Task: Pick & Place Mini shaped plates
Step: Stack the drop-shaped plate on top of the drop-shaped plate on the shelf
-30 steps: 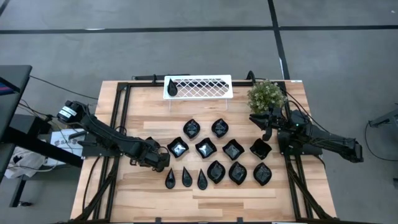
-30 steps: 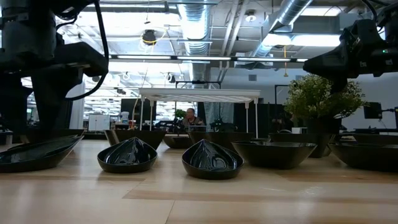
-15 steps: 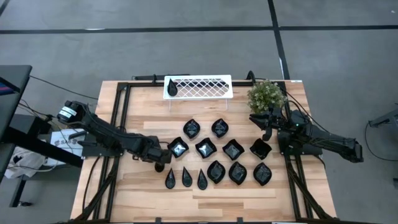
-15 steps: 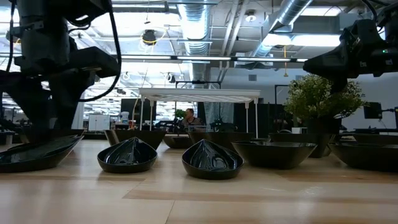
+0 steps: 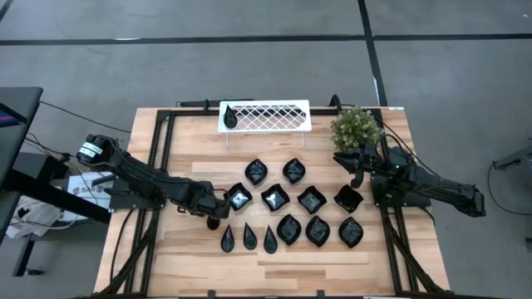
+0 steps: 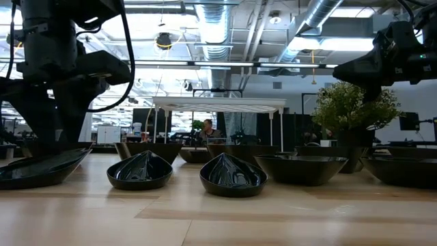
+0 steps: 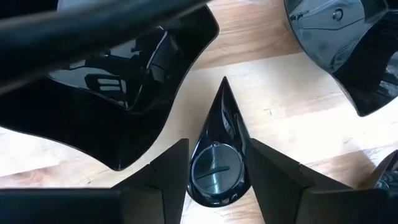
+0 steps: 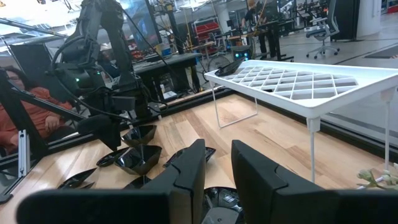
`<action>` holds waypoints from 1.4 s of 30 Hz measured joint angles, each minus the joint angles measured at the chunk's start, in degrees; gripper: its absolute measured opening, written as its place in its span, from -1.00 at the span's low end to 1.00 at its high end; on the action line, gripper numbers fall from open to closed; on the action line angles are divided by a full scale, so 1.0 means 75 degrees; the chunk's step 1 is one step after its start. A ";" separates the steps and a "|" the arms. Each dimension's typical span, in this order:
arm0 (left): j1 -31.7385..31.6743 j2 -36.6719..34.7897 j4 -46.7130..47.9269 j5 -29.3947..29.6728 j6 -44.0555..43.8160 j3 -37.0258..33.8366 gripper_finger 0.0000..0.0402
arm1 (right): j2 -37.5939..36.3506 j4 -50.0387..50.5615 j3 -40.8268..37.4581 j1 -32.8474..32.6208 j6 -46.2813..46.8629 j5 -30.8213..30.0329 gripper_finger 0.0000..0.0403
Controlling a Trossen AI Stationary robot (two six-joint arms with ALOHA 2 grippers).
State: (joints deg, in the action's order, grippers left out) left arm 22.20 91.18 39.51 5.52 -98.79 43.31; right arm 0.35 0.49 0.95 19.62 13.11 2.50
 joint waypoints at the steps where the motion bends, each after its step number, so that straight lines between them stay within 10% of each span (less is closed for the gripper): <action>1: 0.0000 0.0001 0.0003 0.0002 -0.0001 0.0000 -0.21 | -0.0001 0.0000 0.0000 0.0000 0.0002 0.0000 -0.63; 23: -0.0003 0.0082 -0.0484 -0.0403 -0.0122 -0.0402 -0.23 | -0.0001 0.0000 0.0000 0.0002 0.0002 0.0000 -0.63; 42: -0.0003 0.0082 -0.0537 -0.0403 -0.0123 -0.0402 -0.85 | -0.0001 -0.0003 0.0000 0.0002 0.0002 0.0000 -0.63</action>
State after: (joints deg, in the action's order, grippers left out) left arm 22.17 91.79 35.48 2.50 -99.71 40.29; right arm 0.34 0.47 0.95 19.64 13.13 2.50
